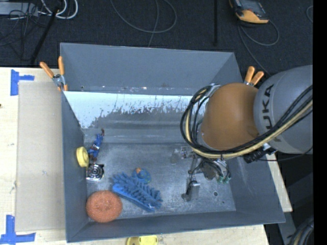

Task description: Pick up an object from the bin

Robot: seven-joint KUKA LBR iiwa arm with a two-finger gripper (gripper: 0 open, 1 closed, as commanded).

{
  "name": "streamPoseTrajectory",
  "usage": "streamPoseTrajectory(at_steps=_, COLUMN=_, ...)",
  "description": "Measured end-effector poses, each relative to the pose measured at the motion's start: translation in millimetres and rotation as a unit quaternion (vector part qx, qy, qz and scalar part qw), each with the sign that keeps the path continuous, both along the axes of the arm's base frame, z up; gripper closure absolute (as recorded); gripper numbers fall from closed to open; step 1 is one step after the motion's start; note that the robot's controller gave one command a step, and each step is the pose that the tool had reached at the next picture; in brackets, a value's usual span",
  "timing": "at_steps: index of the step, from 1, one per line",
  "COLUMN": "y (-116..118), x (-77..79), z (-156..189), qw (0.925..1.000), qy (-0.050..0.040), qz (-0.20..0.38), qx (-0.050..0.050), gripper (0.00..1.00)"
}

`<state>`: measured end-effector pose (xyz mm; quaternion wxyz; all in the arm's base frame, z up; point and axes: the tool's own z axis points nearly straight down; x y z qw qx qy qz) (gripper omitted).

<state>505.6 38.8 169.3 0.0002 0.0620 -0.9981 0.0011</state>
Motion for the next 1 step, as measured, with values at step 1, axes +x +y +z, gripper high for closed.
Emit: streamPoseTrajectory(at_steps=1, y=49.9, x=20.5, z=-27.7, qw=0.9999, qy=-0.0011, qz=0.010, qx=0.002, gripper=0.00)
